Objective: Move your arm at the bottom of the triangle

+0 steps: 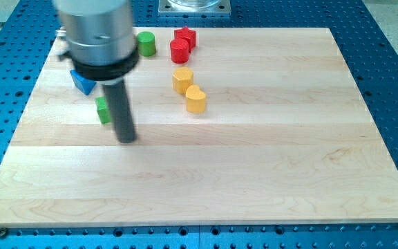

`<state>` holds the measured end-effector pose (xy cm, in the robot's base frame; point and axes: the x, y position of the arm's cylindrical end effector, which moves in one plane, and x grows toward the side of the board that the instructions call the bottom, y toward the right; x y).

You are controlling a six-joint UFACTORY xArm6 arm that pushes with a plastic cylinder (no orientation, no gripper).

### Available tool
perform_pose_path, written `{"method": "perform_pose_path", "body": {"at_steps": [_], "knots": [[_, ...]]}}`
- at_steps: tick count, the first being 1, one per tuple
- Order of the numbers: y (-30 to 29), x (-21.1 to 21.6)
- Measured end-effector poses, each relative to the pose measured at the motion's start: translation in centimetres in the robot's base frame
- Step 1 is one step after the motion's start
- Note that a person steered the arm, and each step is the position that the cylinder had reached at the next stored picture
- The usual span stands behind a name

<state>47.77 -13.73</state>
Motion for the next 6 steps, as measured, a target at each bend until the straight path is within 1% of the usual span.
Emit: {"method": "perform_pose_path", "body": {"at_steps": [1,2,3,5,6], "knots": [[-1.7,-3.7],[-1.4,-6.1],[-2.2,-3.1],[-8.2,-1.1],[-8.9,-0.3]]}}
